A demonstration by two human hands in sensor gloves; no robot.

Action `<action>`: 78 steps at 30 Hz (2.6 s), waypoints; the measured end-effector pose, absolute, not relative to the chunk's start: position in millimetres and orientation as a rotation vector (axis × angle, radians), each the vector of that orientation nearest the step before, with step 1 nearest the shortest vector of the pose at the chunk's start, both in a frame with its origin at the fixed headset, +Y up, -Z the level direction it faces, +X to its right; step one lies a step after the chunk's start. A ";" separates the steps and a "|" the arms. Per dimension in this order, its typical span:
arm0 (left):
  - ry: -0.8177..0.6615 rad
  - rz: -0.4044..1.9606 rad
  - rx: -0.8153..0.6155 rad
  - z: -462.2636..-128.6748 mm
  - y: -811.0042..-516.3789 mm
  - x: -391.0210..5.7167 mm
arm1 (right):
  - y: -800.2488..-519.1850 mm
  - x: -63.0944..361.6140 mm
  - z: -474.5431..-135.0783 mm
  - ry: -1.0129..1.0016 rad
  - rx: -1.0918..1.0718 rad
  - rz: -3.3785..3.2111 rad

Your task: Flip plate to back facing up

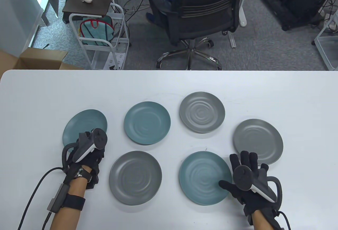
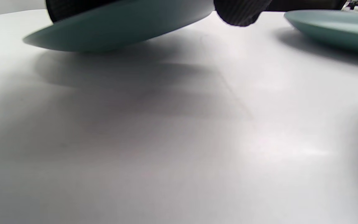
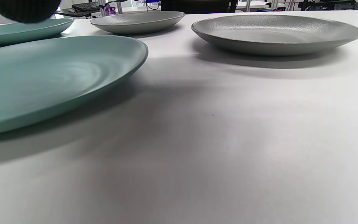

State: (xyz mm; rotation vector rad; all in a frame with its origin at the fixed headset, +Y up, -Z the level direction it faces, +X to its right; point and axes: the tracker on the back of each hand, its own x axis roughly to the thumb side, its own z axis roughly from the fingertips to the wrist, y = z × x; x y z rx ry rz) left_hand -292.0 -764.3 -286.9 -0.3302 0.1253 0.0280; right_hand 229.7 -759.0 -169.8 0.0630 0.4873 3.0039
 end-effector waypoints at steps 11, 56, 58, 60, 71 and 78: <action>0.117 0.401 -0.271 -279.9 -726.2 -305.6 | -760.3 226.2 -168.7 0.493 0.093 2.992; 0.685 1.158 -0.163 -257.7 -782.0 -408.7 | -762.4 215.0 -166.9 0.500 0.138 2.977; 0.704 1.142 -0.171 -256.1 -785.7 -409.2 | -762.5 214.8 -167.0 0.502 0.141 2.976; 0.723 1.138 -0.181 -254.7 -788.9 -409.6 | -762.2 214.9 -167.0 0.500 0.143 2.975; 0.786 1.002 -0.195 -253.9 -792.7 -407.2 | -760.7 216.5 -166.3 0.481 0.146 2.968; 0.816 0.889 -0.196 -254.8 -787.8 -399.0 | -760.9 216.1 -166.3 0.489 0.153 2.962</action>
